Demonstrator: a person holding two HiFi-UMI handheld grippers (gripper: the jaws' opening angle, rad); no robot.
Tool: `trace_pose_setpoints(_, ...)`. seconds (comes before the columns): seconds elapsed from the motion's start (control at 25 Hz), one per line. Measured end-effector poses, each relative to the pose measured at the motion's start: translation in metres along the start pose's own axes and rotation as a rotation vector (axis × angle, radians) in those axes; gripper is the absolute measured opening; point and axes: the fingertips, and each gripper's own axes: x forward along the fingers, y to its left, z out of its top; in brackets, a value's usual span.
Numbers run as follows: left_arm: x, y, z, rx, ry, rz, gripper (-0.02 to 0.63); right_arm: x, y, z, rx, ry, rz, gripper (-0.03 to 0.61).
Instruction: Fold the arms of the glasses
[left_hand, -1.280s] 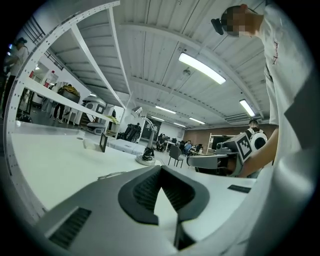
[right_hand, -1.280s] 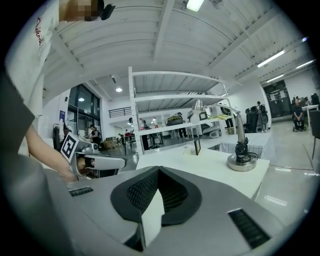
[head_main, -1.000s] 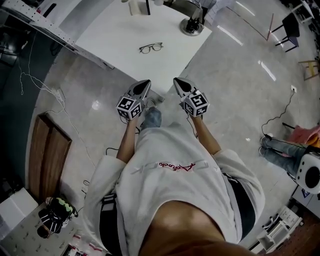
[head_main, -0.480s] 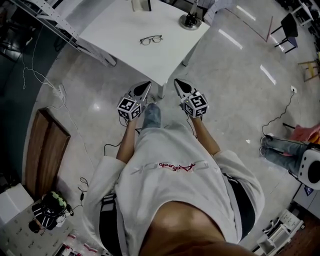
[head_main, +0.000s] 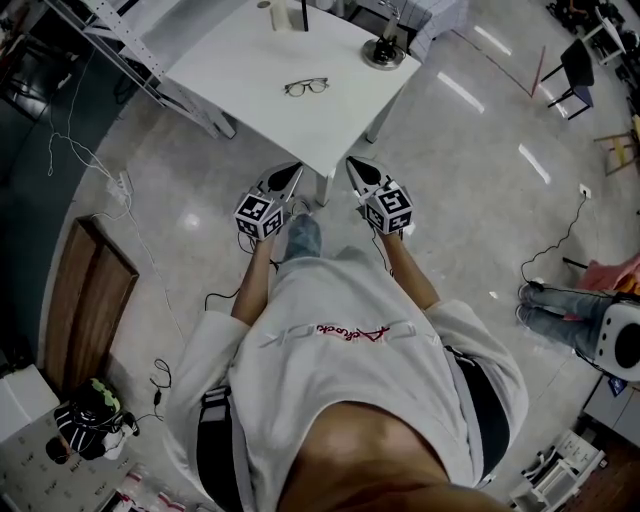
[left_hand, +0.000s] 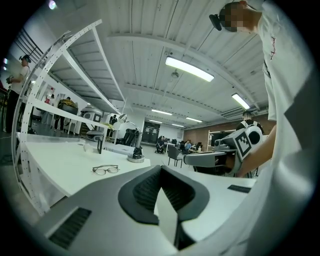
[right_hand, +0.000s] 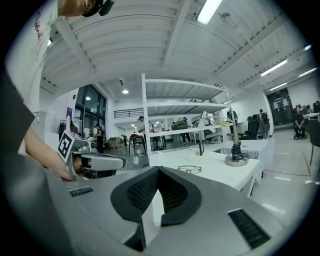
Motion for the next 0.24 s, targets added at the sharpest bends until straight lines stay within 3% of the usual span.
trace_pose_setpoints(0.24,-0.0021,0.0037,-0.0008,0.008,-0.001,0.009,0.028,0.0051,0.0052,-0.0020,-0.023,0.012,0.018,0.026)
